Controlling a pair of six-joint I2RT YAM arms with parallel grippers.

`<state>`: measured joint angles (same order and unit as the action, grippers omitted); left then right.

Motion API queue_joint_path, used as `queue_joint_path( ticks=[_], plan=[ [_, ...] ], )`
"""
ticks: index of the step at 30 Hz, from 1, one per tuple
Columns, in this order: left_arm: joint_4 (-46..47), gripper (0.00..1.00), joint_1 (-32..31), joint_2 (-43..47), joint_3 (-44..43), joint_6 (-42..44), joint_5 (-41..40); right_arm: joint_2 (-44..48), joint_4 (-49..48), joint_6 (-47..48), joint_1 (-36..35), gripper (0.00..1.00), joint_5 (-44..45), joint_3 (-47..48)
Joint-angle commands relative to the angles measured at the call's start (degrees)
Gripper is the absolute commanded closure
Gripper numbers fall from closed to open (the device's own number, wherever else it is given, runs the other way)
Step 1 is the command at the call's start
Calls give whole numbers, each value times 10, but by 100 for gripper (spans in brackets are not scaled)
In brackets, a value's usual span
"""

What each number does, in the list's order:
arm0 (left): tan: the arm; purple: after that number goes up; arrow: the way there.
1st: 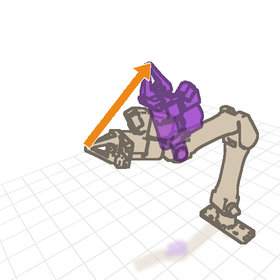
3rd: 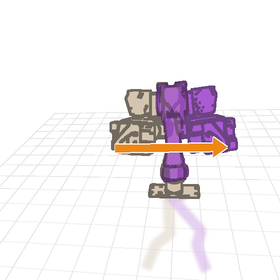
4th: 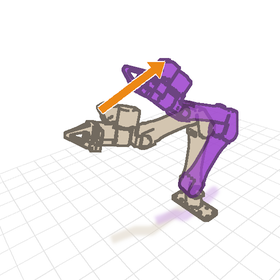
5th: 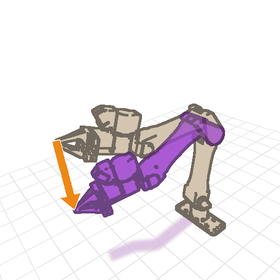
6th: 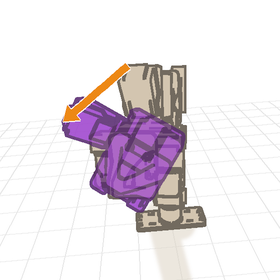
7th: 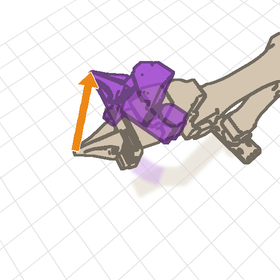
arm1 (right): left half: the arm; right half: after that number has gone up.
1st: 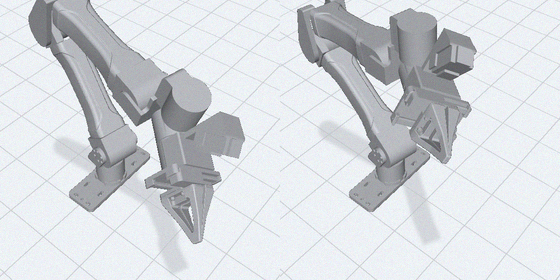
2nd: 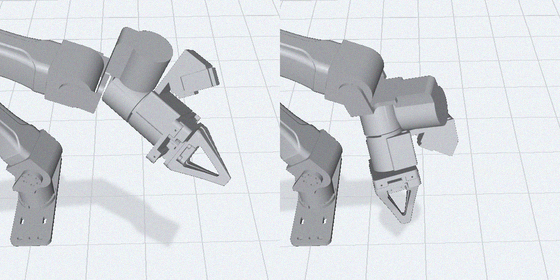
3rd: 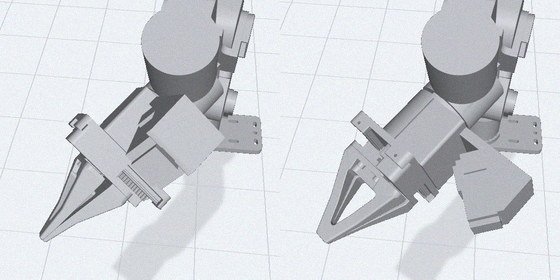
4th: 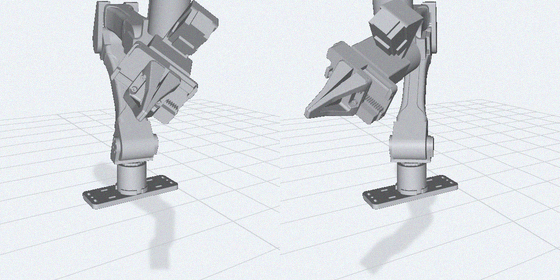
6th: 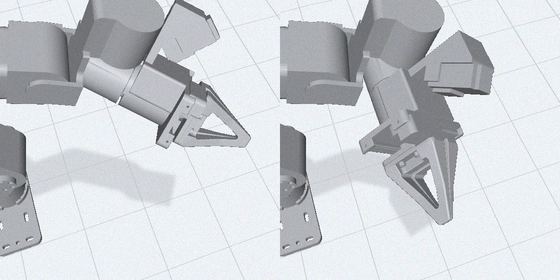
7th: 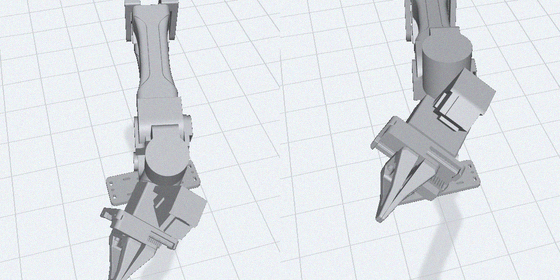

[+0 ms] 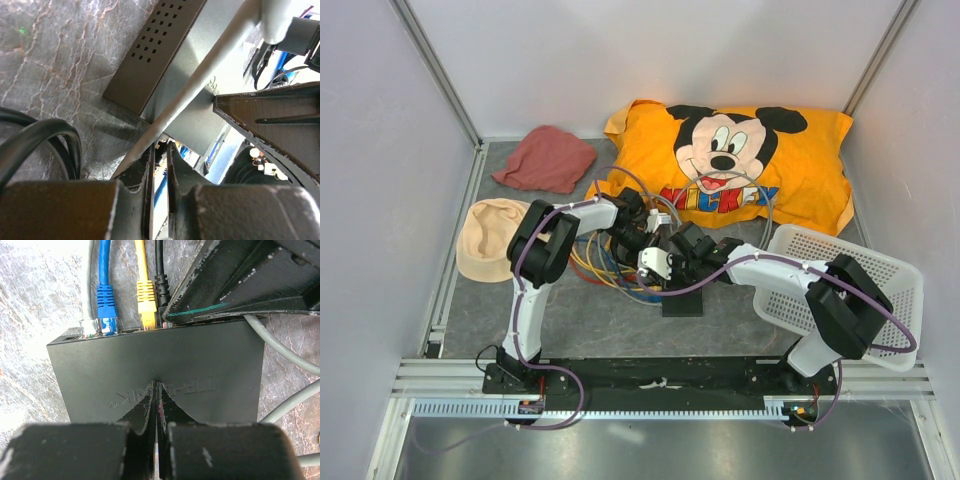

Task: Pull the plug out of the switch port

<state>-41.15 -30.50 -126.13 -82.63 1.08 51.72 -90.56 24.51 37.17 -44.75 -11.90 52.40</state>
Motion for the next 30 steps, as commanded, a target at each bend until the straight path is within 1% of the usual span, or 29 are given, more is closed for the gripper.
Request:
queue_joint_path(
  ticks=[1, 4, 9, 19, 20, 21, 24, 25, 26, 30],
  plan=[
    [-68, 99, 8, -65, 0, 33, -209, -56, 44, 16, 0, 100, 38, -30],
    [-70, 98, 9, -53, 2, 46, -240, -61, 43, 16, -2, 100, 36, -25],
    [-73, 98, 11, -58, -3, 63, -291, -69, 44, 16, -4, 100, 37, -17],
    [-73, 98, 19, -57, -12, 67, -295, -68, 46, 15, -4, 100, 42, -16],
    [-76, 98, 19, -55, -13, 69, -297, -67, 46, 16, -4, 100, 42, -17],
    [-82, 98, 20, -54, -17, 91, -299, -67, 46, 16, -3, 100, 43, -17],
    [-122, 98, 34, -52, -52, 121, -307, -66, 44, 13, -3, 99, 43, -20],
    [-131, 98, 46, -51, -67, 136, -297, -66, 44, 13, -4, 99, 43, -21],
    [-136, 98, 51, -44, -74, 135, -291, -66, 43, 12, -4, 99, 42, -21],
    [-183, 98, 58, -37, -134, 130, -318, -66, 41, 14, -4, 99, 43, -20]
  ],
)
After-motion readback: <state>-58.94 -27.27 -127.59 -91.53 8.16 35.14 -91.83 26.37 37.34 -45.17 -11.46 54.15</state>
